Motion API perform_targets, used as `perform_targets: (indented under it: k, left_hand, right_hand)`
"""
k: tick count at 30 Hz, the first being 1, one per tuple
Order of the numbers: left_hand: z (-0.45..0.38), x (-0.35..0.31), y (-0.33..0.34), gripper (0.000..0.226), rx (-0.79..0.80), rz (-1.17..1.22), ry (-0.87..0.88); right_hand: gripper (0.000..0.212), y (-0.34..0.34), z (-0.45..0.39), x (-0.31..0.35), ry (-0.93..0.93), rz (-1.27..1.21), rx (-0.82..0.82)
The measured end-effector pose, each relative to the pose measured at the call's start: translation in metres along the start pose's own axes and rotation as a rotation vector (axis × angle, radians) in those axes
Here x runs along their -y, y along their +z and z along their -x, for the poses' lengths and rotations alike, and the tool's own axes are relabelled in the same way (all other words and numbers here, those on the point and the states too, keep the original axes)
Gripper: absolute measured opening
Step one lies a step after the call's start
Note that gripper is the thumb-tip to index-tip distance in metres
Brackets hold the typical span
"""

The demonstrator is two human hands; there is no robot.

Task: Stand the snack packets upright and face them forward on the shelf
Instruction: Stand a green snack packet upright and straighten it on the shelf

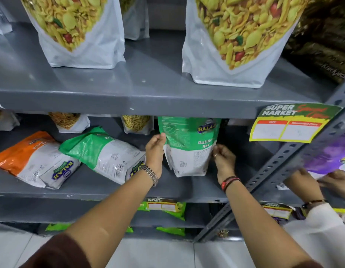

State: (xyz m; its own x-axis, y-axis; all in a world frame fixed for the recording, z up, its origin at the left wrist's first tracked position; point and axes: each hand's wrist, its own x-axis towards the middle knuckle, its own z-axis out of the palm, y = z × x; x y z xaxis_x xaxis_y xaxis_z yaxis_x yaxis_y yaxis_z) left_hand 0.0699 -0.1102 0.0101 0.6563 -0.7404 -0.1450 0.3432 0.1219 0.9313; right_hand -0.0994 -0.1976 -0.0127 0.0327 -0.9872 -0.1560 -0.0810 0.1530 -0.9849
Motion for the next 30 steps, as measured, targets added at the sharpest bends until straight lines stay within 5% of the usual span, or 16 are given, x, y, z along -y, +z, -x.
perform_targets:
  k: [6,10,12,20,24,26,30]
  left_hand:
    - [0.007,0.019,-0.002,0.022,0.054,-0.226,-0.076]
    - [0.015,0.052,-0.009,0.057,0.018,-0.352,-0.358]
    - [0.016,0.061,-0.01,0.05,0.059,-0.345,-0.453]
    - [-0.007,0.046,0.019,0.032,0.055,-0.191,-0.429]
    - [-0.029,0.079,0.019,0.064,0.037,-0.315,-0.421]
    - [-0.017,0.069,0.021,0.054,0.031,-0.349,-0.382]
    - [0.009,0.062,0.013,0.03,-0.009,-0.366,-0.238]
  right_hand:
    - [0.017,0.0,0.004,-0.018,0.106,-0.188,-0.014]
    - [0.043,-0.003,0.002,-0.011,0.216,-0.31,-0.014]
    - [0.051,-0.005,0.006,-0.007,0.237,-0.26,-0.012]
    - [0.041,-0.017,0.047,-0.033,0.17,-0.065,0.062]
    - [0.052,-0.017,0.063,-0.046,0.153,-0.077,0.276]
    - [0.052,-0.018,0.063,-0.047,0.17,-0.058,0.328]
    - [0.051,-0.028,0.045,-0.04,0.196,-0.061,0.126]
